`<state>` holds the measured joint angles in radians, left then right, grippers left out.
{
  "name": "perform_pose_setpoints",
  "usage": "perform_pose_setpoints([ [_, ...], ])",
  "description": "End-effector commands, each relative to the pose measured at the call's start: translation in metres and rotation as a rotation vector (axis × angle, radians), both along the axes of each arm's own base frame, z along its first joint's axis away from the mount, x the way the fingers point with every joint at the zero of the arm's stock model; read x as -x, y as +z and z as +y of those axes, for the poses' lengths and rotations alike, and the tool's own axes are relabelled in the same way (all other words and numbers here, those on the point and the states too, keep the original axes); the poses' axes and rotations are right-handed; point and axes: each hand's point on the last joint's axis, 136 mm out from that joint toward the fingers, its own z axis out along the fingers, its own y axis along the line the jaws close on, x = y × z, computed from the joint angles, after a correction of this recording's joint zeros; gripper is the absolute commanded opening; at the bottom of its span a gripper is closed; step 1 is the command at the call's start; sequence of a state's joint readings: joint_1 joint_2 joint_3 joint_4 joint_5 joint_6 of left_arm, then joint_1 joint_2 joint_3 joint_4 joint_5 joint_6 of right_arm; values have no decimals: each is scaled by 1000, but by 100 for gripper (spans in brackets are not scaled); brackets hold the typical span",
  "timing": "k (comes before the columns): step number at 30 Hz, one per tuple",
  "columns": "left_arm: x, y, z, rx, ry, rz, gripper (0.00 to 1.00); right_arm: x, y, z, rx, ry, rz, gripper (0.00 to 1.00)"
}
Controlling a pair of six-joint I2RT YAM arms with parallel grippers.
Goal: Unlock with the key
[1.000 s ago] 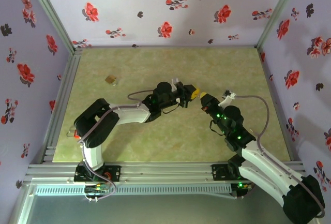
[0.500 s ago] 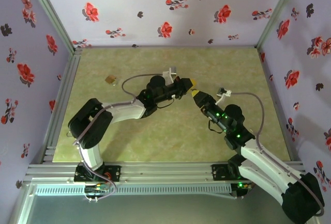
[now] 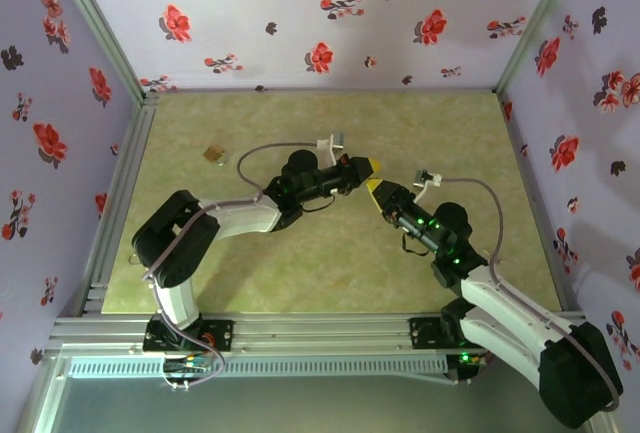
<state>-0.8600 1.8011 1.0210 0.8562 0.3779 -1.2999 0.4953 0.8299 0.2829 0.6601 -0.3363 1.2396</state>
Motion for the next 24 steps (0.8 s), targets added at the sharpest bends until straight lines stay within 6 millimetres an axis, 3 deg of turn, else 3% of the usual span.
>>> perform_pose_setpoints([
  [1,10,22,6,35,-20,-74,0,-2,4,-6,-33,-12,-10,39],
  [11,13,21,5,26,-32,-81,0,-9,-2,-8,-14,-17,15,32],
  [24,18,16,5,14,-47,-75,0,-20,-4,-12,-22,-32,20,30],
])
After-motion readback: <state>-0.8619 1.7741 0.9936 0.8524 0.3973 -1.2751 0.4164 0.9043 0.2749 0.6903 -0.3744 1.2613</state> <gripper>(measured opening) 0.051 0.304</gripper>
